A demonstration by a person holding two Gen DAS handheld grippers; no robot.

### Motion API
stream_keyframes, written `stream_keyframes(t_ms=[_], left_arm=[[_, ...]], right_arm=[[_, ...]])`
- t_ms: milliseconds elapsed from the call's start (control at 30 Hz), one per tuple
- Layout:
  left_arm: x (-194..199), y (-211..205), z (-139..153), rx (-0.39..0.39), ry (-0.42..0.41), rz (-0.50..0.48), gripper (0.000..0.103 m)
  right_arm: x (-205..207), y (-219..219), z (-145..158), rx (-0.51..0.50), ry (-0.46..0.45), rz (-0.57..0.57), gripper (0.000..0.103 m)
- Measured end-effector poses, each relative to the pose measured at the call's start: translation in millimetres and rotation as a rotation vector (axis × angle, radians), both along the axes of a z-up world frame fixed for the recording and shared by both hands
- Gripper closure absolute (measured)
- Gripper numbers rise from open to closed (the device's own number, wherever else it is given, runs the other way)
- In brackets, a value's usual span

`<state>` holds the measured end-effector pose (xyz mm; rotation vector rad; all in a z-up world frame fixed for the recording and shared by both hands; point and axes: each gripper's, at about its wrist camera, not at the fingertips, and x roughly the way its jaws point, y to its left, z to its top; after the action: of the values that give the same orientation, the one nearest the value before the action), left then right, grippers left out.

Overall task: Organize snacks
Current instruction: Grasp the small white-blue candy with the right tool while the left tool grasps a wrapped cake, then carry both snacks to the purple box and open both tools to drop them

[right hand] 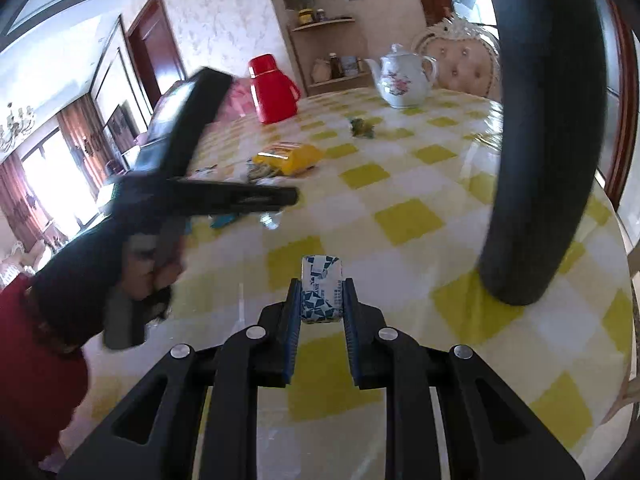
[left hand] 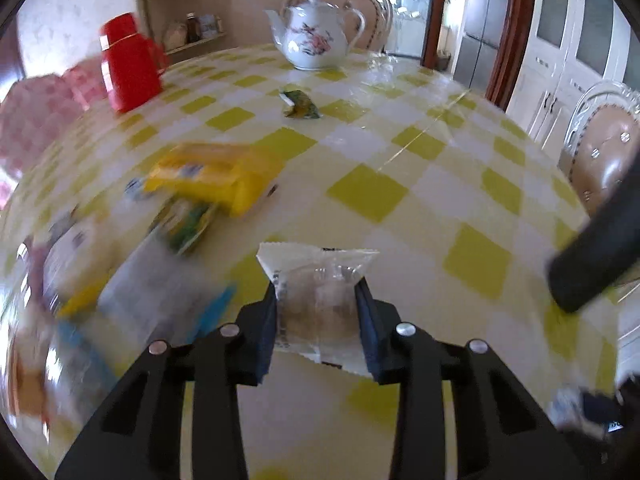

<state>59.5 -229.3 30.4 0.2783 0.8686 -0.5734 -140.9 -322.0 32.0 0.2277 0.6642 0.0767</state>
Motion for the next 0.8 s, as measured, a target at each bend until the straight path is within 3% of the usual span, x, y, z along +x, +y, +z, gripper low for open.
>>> stream_keyframes(t_ms=[133, 433, 800], left_arm=[[-37.2, 45.9, 15.6, -0.001, -0.034, 0.018, 0.067], [-111.6, 149.9, 20.3, -0.015, -0.007, 0.082, 0.066], [-189.2, 242.4, 24.7, -0.022, -0.022, 0.171, 0.066]], right_arm=[[-0.1, 26.3, 3.4, -0.021, 0.004, 0.058, 0.082], [-7.7, 96.2, 6.6, -0.066, 0.013, 0.170, 0.082], [-42.3, 174.5, 16.2, -0.112, -0.013, 0.324, 0.082]])
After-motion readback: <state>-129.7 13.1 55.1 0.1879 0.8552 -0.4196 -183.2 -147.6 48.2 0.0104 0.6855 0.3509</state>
